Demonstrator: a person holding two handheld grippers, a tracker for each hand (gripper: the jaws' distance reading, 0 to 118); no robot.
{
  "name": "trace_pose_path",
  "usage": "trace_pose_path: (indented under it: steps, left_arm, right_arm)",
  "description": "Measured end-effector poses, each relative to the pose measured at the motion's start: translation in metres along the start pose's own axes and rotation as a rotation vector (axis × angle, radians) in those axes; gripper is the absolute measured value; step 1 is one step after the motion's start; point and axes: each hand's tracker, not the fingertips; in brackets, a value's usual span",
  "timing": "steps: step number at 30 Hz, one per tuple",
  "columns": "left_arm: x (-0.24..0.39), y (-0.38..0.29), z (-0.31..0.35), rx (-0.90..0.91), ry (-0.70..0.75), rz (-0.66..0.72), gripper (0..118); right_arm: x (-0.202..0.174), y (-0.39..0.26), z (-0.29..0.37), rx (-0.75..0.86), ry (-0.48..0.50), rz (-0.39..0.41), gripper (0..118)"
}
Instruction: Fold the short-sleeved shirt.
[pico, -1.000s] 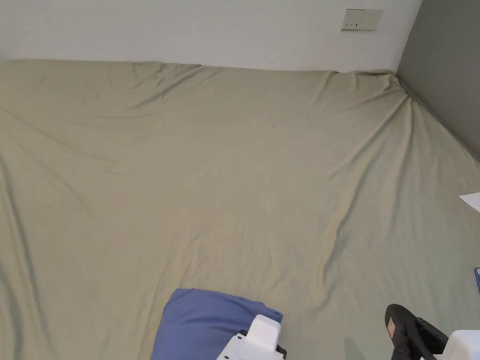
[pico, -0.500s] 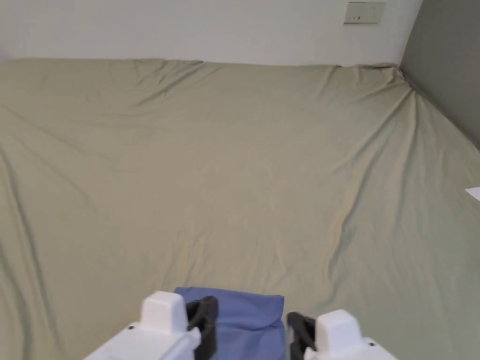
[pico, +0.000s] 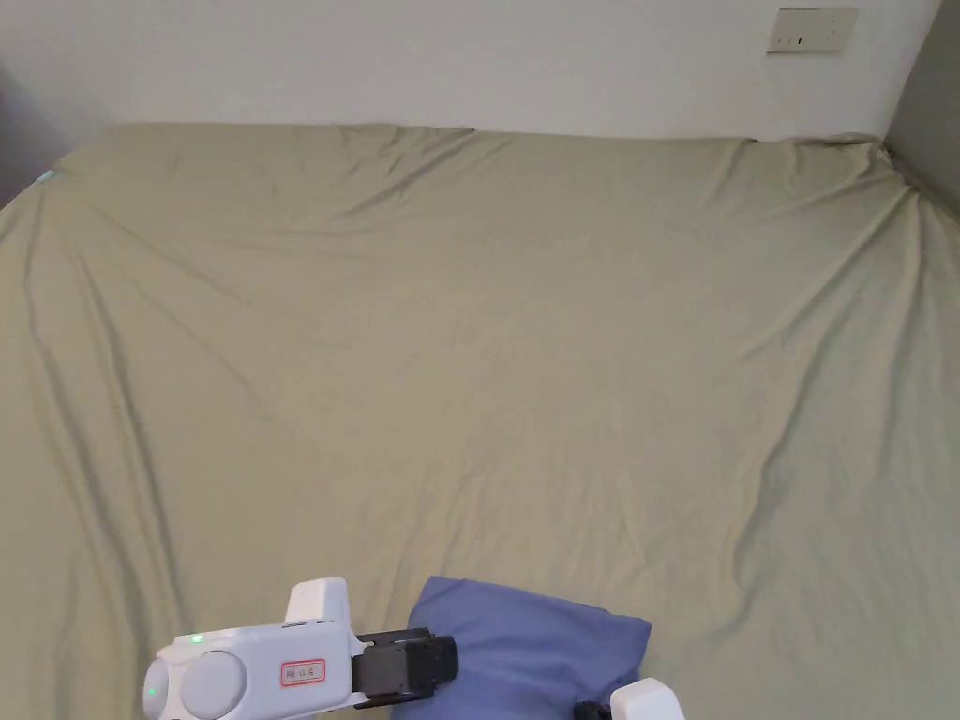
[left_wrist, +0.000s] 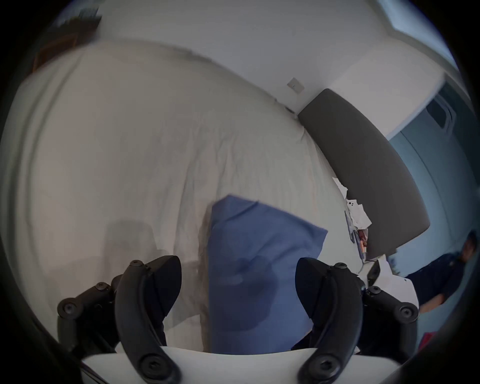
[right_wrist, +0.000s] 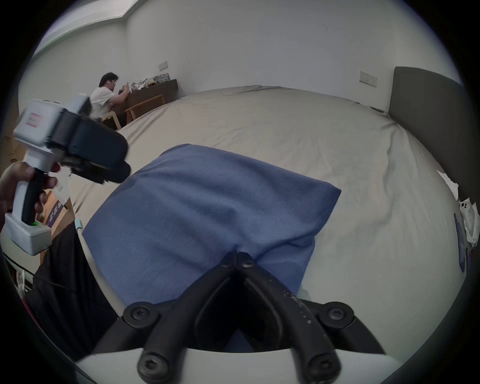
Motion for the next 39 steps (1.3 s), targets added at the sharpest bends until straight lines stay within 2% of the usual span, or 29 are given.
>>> trace_pose_path:
  steps: [3, 5, 6, 9, 12, 17, 21, 25, 26, 28, 30, 32, 36, 39]
  left_arm:
    - [-0.004, -0.007, -0.015, -0.091, -0.097, -0.012, 87]
    - [0.008, -0.009, -0.010, -0.103, -0.131, -0.068, 86]
    - [0.013, -0.009, -0.013, -0.141, -0.132, -0.078, 76]
    - [0.019, -0.007, -0.012, -0.166, -0.148, -0.099, 25]
    - [0.013, -0.001, -0.009, -0.166, -0.159, -0.100, 24]
    - [-0.022, 0.019, 0.024, -0.196, -0.222, -0.045, 23]
    - [-0.086, 0.055, 0.111, -0.181, -0.196, -0.037, 23]
    - [-0.178, 0.093, 0.209, -0.153, -0.074, -0.023, 23]
    - [-0.208, 0.104, 0.234, -0.151, 0.019, -0.024, 23]
    - [-0.258, 0.122, 0.267, -0.165, 0.102, 0.063, 23]
    - [-0.298, 0.139, 0.300, -0.149, 0.240, 0.090, 23]
    - [-0.335, 0.153, 0.326, -0.167, 0.276, 0.113, 23]
    - [-0.390, 0.166, 0.335, -0.219, 0.390, 0.188, 23]
    - [-0.412, 0.166, 0.328, -0.243, 0.423, 0.219, 23]
  right_arm:
    - [0.006, -0.002, -0.002, 0.006, 0.019, -0.050, 0]
    - [0.007, -0.001, -0.002, 0.005, 0.025, -0.058, 0]
    - [0.007, 0.000, -0.002, 0.002, 0.025, -0.060, 0]
    - [0.007, 0.001, -0.001, -0.003, 0.026, -0.047, 0]
    - [0.009, 0.007, 0.004, -0.008, 0.039, -0.052, 0]
    - [0.004, 0.033, 0.041, 0.073, 0.101, -0.123, 0]
    - [-0.016, 0.048, 0.067, 0.075, 0.108, -0.061, 0]
    - [-0.037, 0.050, 0.070, 0.044, 0.156, -0.081, 0]
    - [-0.044, 0.051, 0.068, 0.034, 0.163, -0.092, 0]
    - [-0.054, 0.053, 0.064, 0.008, 0.173, -0.108, 0]
    - [-0.066, 0.059, 0.058, -0.017, 0.168, -0.081, 0]
    - [-0.077, 0.067, 0.053, -0.038, 0.163, -0.044, 0]
    - [-0.092, 0.087, 0.044, -0.049, 0.170, -0.019, 0]
    - [-0.095, 0.096, 0.040, -0.046, 0.151, 0.007, 0]
